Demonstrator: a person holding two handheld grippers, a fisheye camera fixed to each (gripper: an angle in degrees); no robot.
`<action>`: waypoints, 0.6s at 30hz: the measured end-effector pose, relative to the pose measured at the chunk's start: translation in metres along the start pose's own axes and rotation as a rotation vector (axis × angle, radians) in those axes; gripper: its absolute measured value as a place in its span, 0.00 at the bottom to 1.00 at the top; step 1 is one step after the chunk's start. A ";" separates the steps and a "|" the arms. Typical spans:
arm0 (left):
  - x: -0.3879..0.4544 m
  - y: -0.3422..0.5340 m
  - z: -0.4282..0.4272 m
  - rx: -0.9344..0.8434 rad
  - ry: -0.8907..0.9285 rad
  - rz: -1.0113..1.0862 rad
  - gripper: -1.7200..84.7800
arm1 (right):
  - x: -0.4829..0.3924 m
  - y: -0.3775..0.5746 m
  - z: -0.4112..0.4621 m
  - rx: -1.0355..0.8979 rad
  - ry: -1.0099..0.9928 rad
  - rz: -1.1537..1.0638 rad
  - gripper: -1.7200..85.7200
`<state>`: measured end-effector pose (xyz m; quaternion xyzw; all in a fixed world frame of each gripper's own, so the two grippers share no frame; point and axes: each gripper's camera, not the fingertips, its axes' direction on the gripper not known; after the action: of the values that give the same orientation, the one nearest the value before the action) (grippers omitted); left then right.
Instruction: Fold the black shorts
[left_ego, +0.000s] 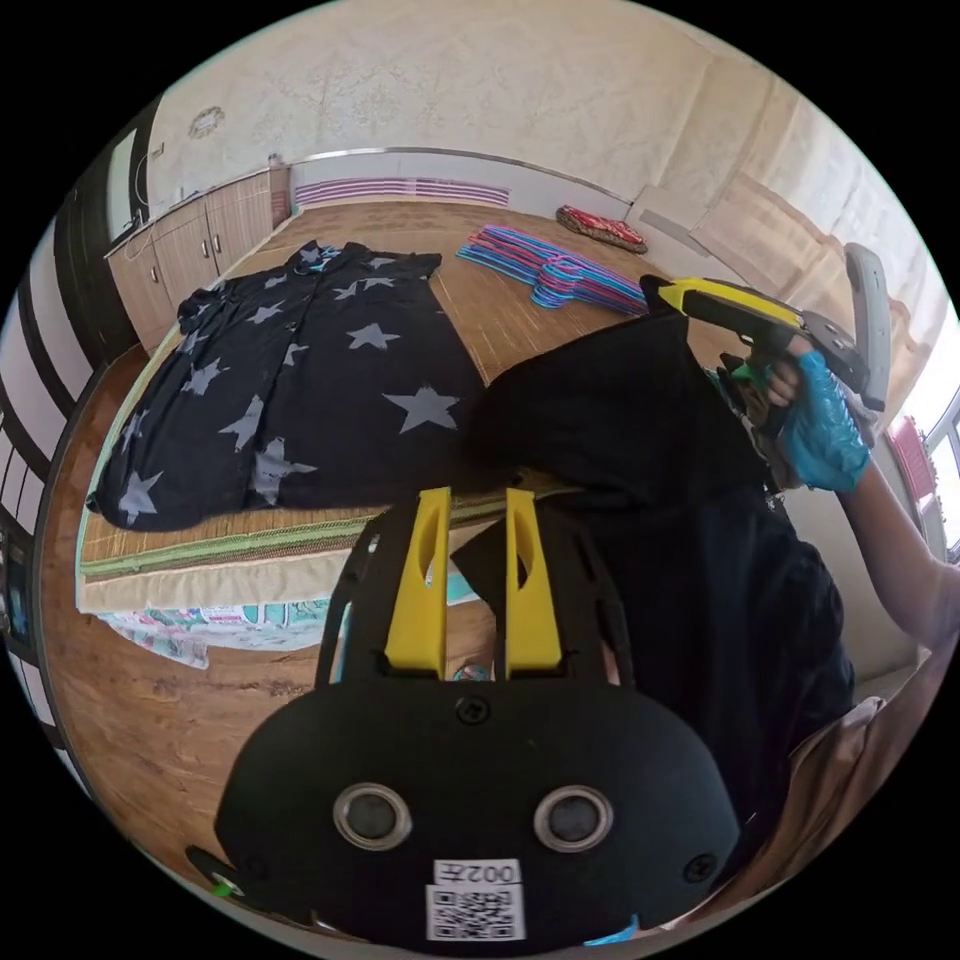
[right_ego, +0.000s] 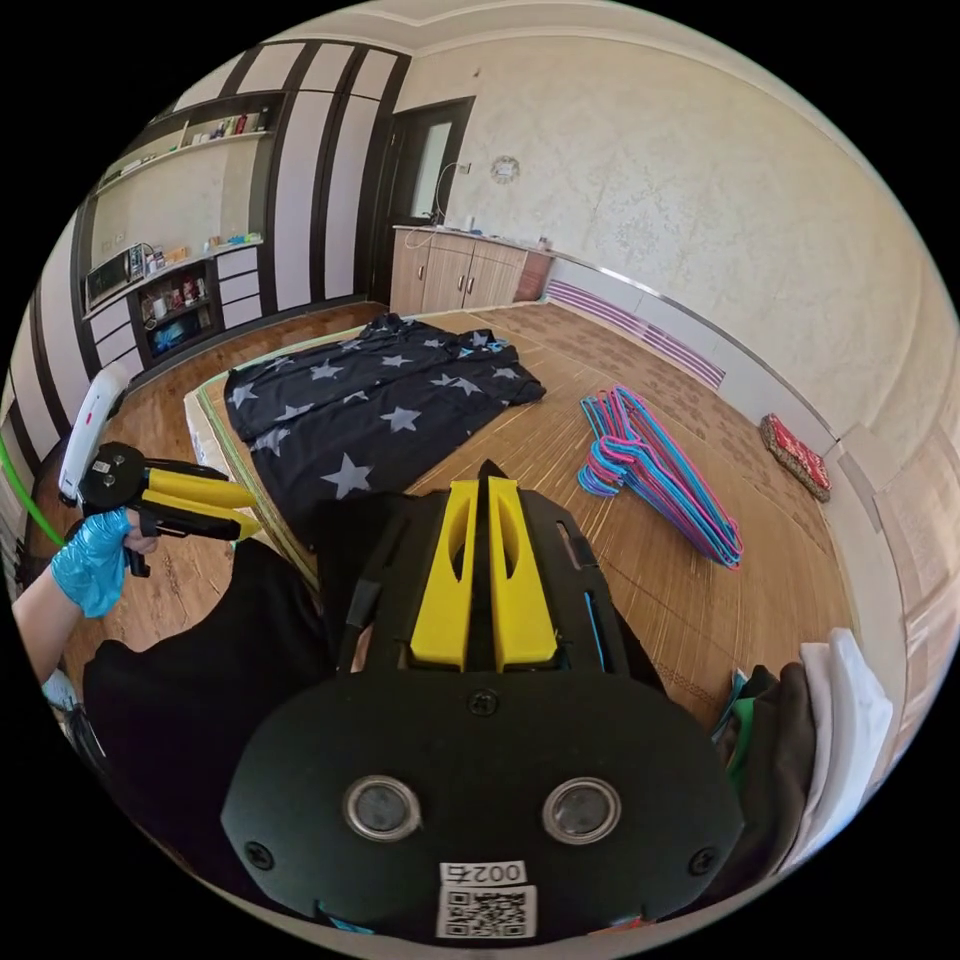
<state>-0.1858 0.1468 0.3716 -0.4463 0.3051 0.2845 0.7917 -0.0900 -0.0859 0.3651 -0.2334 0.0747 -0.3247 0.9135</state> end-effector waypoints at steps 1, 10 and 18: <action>0.002 -0.011 0.006 0.000 0.003 0.016 0.08 | 0.003 -0.007 0.004 0.004 0.002 0.006 0.02; 0.021 -0.075 0.061 -0.100 -0.090 0.072 0.05 | 0.018 -0.049 0.037 -0.005 0.041 0.031 0.02; 0.034 -0.083 0.041 0.007 -0.173 0.028 0.01 | 0.023 -0.092 0.067 0.001 0.130 0.023 0.02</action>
<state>-0.0945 0.1523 0.4079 -0.4129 0.2427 0.3322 0.8126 -0.1042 -0.1377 0.4681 -0.2106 0.1363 -0.3288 0.9105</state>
